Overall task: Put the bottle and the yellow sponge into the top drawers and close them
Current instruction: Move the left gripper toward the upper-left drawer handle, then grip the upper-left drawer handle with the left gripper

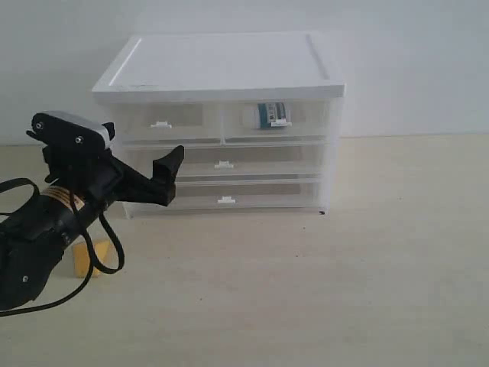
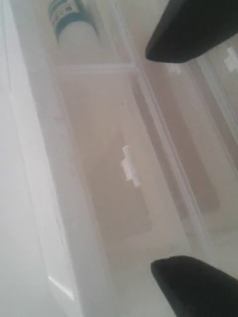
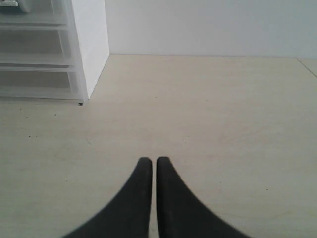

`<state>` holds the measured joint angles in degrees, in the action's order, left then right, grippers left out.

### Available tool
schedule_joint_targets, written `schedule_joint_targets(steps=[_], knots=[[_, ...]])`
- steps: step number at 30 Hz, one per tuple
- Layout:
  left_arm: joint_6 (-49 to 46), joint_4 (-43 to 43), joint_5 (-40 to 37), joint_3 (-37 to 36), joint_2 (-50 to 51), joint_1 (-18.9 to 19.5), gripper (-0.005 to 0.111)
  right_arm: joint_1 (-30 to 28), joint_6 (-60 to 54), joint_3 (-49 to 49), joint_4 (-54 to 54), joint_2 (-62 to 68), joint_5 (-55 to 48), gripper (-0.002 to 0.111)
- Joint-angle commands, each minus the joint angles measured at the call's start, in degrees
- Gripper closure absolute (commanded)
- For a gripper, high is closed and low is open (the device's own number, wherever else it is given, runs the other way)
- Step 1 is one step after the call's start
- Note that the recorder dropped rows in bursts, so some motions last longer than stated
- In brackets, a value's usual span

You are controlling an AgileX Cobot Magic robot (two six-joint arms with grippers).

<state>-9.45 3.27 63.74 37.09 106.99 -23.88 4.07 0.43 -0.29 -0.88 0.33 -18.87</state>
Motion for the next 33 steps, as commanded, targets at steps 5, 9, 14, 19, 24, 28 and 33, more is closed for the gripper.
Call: schedule_joint_targets(steps=[5, 9, 14, 19, 24, 28, 33], knots=[[4.3, 10.0, -0.8, 2.1, 1.0, -2.1, 0.016, -0.1, -0.1, 0.3, 0.1, -0.3, 0.2, 0.107], [1.8, 12.9, 0.6, 3.7, 2.0, -5.4, 0.016, -0.1, -0.1, 0.3, 0.1, -0.3, 0.2, 0.107], [-7.1, 22.9, 6.2, 5.7, 4.8, -9.5, 0.016, -0.1, -0.1, 0.3, 0.1, -0.3, 0.2, 0.107], [-6.1, 25.1, 6.2, 8.4, 8.3, -10.0, 0.016, -0.1, -0.1, 0.3, 0.1, -0.3, 0.2, 0.107], [-6.0, 25.1, 6.2, 10.5, 10.3, -10.0, 0.019, -0.1, -0.1, 0.3, 0.1, -0.3, 0.2, 0.107], [-6.0, 25.0, 6.2, 11.3, 10.5, -10.0, 0.021, -0.1, -0.1, 0.3, 0.1, -0.3, 0.2, 0.107], [-6.0, 26.1, 6.2, 12.1, 10.5, -10.0, 0.021, -0.1, -0.1, 0.3, 0.1, -0.3, 0.2, 0.107]])
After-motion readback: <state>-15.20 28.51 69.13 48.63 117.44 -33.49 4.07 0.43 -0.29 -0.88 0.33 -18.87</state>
